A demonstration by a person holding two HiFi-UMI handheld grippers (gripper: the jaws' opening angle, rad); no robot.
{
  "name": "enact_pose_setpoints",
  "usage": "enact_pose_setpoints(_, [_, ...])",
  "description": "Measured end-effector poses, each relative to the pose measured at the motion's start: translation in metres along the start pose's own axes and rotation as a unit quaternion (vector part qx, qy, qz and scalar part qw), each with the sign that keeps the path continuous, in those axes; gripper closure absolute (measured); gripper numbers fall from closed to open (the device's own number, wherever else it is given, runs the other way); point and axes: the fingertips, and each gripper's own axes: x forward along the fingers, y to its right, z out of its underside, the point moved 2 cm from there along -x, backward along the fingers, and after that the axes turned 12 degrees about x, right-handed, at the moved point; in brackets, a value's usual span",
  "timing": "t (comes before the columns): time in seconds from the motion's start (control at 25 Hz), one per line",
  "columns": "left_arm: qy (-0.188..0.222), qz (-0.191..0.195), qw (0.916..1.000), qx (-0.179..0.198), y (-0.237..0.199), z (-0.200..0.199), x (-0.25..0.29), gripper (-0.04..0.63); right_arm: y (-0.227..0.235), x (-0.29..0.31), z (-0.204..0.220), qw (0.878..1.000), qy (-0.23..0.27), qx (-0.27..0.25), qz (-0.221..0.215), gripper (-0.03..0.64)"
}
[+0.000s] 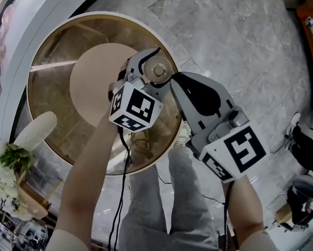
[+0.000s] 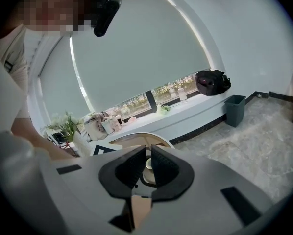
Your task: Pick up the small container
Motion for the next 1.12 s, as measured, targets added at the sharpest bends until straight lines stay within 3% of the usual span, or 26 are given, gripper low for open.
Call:
enact_pose_setpoints(0.08, [0.002,0.012,0.9999,0.007,0.003,0.001,-0.002,0.25,-0.001,0.006,0.005,1.0,-0.009,-0.008,-0.007,0.591])
enact_pose_setpoints(0.16, [0.003,0.026,0.9995,0.016,0.008,0.001,-0.004,0.251,-0.002,0.011,0.01,1.0,-0.02,-0.013,-0.013,0.518])
enact_pose_setpoints(0.4, [0.015,0.068,0.9965,0.048,0.018,0.002,-0.008,0.252,-0.001,0.026,0.029,0.998,-0.03,-0.06,-0.015,0.476])
enact_pose_setpoints(0.64, [0.021,0.088,0.9939,0.063,0.023,0.002,-0.011,0.252,-0.01,0.035,0.039,0.993,-0.013,-0.117,-0.023,0.474])
enact_pose_setpoints(1.12, [0.029,0.116,0.9895,0.081,0.029,0.004,-0.014,0.252,-0.002,0.049,0.059,0.989,0.006,-0.145,-0.033,0.459])
